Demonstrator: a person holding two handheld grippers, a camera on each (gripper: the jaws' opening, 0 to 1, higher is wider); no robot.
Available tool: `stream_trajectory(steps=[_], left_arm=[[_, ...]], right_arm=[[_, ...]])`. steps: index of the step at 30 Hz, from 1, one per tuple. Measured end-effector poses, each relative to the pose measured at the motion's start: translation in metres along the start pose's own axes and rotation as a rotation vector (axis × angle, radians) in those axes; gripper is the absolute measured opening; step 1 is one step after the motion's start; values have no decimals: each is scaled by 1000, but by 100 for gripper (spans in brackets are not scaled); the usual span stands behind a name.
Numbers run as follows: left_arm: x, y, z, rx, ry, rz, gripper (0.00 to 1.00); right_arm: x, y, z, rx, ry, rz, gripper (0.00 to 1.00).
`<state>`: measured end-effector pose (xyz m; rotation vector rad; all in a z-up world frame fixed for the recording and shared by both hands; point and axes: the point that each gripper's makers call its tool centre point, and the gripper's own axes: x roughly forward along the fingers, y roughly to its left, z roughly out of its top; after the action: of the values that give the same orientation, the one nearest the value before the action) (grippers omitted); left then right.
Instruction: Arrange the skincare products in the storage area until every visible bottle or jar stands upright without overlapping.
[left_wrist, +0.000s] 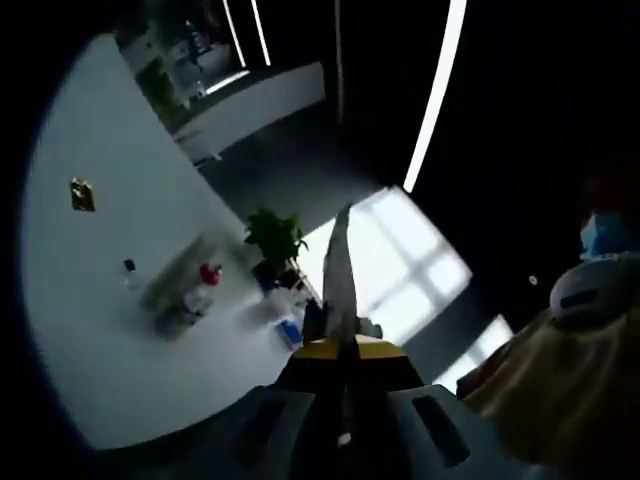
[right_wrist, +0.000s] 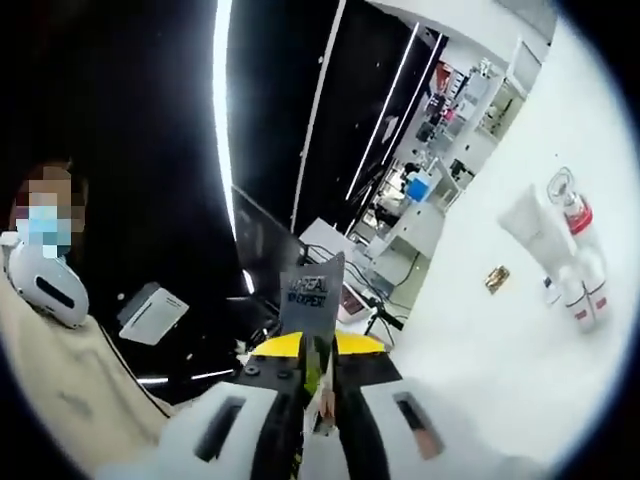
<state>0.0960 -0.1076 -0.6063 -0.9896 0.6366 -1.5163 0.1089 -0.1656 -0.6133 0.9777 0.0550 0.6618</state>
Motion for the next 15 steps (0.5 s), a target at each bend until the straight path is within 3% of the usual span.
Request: stream_trajectory(steps=[5, 8, 15], left_arm=[[0, -2, 19, -48, -115, -31, 0], [-1, -1, 30, -69, -170, -45, 0], [0, 4, 36, -79, -191, -36, 0]], right_arm=[[-3, 2, -15, 67, 2, 11, 14], [-4, 3, -25, 91, 16, 14, 9], [-3, 4, -26, 119, 9, 30, 5]])
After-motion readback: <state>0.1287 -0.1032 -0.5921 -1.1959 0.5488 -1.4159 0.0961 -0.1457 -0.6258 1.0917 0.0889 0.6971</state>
